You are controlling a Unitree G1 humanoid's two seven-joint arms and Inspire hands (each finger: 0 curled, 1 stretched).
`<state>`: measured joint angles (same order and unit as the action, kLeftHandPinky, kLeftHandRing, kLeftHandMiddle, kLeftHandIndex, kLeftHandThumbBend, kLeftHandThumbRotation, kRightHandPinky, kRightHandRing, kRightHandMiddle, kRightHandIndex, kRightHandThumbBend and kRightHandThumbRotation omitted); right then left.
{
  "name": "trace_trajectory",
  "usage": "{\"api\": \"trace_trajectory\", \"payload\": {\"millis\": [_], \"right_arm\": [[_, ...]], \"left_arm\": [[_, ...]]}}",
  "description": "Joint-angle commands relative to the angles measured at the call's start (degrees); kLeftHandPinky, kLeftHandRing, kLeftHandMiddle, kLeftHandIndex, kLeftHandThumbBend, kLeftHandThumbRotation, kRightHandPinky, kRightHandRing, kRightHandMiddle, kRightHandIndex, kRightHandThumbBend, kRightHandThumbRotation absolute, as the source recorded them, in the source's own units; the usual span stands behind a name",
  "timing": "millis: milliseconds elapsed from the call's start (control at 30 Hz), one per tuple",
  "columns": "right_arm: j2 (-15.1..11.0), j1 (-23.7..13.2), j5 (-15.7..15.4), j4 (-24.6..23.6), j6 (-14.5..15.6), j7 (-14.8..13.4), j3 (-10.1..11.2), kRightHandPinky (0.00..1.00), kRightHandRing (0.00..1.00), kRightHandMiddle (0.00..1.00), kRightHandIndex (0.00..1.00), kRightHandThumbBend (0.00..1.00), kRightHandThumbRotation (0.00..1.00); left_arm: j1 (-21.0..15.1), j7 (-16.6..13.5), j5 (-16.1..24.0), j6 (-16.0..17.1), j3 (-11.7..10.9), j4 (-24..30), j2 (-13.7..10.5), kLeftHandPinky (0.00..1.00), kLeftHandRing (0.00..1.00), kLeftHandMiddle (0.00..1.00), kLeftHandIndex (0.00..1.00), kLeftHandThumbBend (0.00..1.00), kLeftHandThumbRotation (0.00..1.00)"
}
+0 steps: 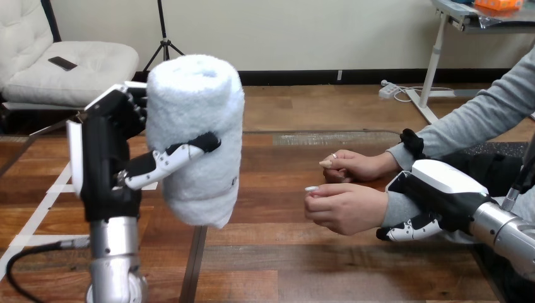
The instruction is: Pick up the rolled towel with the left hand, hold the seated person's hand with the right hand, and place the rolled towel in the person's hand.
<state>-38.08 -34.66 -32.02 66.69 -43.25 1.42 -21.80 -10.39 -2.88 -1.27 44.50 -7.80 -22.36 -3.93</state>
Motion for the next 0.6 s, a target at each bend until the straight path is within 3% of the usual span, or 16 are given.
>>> {"api": "trace_trajectory", "payload": {"millis": [0,200,567], "right_arm": [[0.6,-2.3,2.5,-2.1,-2.2,0.9,2.0,0.21,0.24,0.29,0.3,0.55,0.3],[0.4,-2.2,3.2,-2.6,-2.7,1.8,2.3,0.21,0.24,0.29,0.3,0.55,0.32],[0.2,-1.9,4.6,-3.7,-3.6,3.2,3.1,0.21,0.24,0.29,0.3,0.56,0.33]], "left_arm": [[-9.1,1.3,-0.3,3.2,0.5,-3.8,-0.6,0.27,0.31,0.39,0.41,0.71,0.0],[-12.3,1.8,-0.1,4.9,0.2,-9.0,-0.7,0.27,0.31,0.38,0.4,0.71,0.0],[-17.8,1.3,1.0,4.6,0.0,-17.3,-0.9,0.28,0.32,0.38,0.4,0.73,0.0]]}}
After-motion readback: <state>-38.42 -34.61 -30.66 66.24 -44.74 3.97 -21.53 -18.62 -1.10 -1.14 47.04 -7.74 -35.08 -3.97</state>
